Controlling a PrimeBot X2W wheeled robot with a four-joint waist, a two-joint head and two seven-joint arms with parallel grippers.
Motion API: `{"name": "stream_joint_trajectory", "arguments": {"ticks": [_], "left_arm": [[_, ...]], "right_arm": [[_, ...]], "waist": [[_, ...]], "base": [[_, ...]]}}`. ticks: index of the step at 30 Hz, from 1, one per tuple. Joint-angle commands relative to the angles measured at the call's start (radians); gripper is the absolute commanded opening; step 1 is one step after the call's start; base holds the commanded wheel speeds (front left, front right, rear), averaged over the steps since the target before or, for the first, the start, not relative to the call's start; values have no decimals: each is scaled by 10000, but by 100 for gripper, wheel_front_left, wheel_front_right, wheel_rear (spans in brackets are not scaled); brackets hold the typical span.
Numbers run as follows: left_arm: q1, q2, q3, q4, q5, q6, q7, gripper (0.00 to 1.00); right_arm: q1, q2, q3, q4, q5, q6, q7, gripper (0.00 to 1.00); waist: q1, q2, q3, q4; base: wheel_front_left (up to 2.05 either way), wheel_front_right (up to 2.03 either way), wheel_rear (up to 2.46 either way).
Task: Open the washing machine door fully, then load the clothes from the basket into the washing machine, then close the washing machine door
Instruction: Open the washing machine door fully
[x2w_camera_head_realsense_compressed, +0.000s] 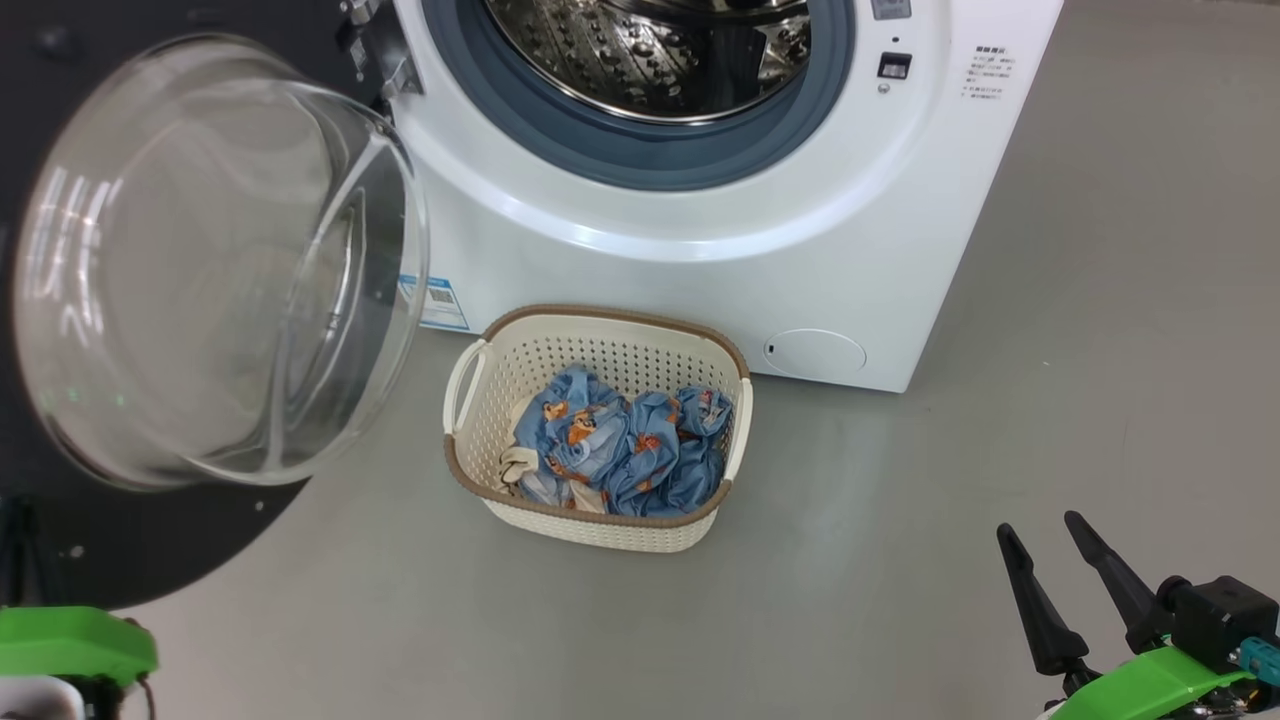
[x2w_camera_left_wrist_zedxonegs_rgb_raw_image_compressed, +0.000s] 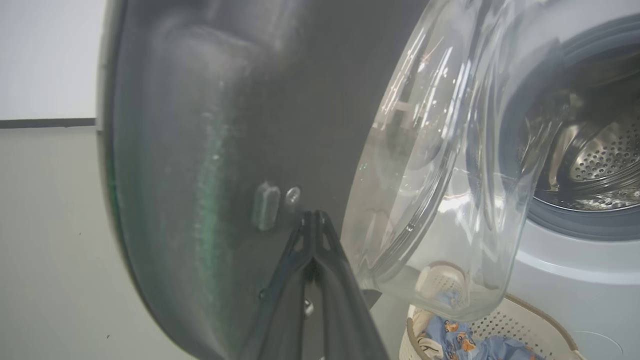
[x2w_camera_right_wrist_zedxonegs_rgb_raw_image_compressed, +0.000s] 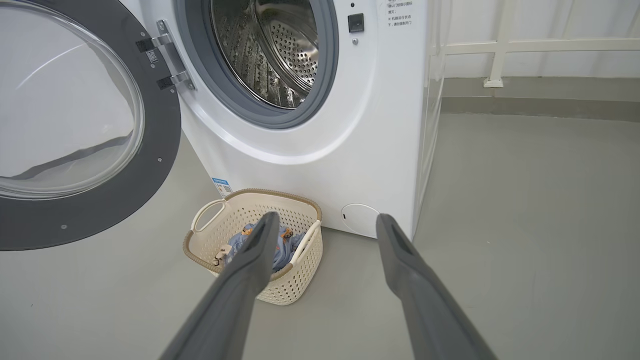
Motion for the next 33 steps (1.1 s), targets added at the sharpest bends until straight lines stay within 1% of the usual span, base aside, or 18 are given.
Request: {"name": "stream_joint_trajectory", "arguments": {"ticks": [1,6,12,20,29,33], "left_arm": [[-425,595,550,10,-100,29,-63,0],[-736,836,1030,587,-135,-49,-63,0],[-949,956,1458,842,77,-176,-63,0],[-1059,843,1907,881,410,-427,-63,0],[-1304,784,2315,1045,691,-508,-63,0],[-1276,701,2425,812,856,-597,-63,0]], "right_arm": [[-248,-217,254,-236,114,27,-59,100],[-363,-317,325,-228,141,27,-59,100],[-431,-385,359,-217,163,27,-59,100],[-566,-348,347,-173,190,27,-59,100],[-691,-399,395,-129,182,27,-59,100],[-719,-337,381,-99,186,27,-59,100]], "waist": [[0,0,59,-27],[0,0,160,-84],[0,0,286,-144],[0,0,400,-238],[0,0,529,-341],[0,0,443,-396]], "base": [[0,0,0],[0,0,0],[0,0,0],[0,0,0],[0,0,0],[0,0,0]]}}
